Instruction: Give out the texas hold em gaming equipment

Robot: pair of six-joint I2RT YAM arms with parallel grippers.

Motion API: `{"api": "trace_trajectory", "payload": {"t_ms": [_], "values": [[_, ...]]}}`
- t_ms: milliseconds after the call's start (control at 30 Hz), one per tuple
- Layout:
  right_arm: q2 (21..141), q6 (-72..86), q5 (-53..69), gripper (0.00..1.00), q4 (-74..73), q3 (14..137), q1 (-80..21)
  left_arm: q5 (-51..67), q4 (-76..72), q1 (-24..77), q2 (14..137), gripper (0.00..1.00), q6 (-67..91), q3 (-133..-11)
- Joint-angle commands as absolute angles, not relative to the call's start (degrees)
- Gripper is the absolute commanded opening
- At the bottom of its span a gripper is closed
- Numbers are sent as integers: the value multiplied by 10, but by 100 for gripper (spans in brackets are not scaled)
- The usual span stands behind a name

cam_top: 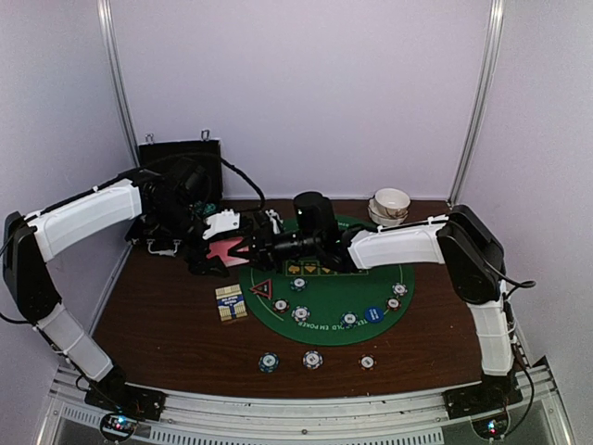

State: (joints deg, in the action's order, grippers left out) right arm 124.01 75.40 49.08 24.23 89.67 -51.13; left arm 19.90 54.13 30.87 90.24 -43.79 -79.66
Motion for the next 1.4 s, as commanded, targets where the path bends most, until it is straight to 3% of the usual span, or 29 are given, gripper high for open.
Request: {"api": "trace_trajectory", "payload": {"t_ms": [0,167,267,367,567,700,867,967,1267,1367], "values": [[1239,756,497,0,275,906,-515,196,543,312,910,83,-446,-815],[1242,748,491,6,256,908,-515,184,541,313,911,61,-450,-815],[1242,733,484,28,229,912,-515,181,536,314,911,46,-445,-822],[1245,723,476,48,212,919,-516,180,535,318,913,45,-442,-824],[1257,704,464,55,165,943,-517,178,539,325,912,45,-437,-826],[1264,716,465,48,173,943,-517,173,544,327,913,50,-439,-826],[1262,725,467,13,182,927,-516,166,551,327,914,63,-436,-830],[1262,721,467,1,172,922,-516,158,552,327,916,66,-434,-833],[1247,650,451,0,73,929,-515,160,552,327,920,73,-421,-845],[1248,655,453,0,80,930,-515,160,552,327,924,65,-416,-847]]}}
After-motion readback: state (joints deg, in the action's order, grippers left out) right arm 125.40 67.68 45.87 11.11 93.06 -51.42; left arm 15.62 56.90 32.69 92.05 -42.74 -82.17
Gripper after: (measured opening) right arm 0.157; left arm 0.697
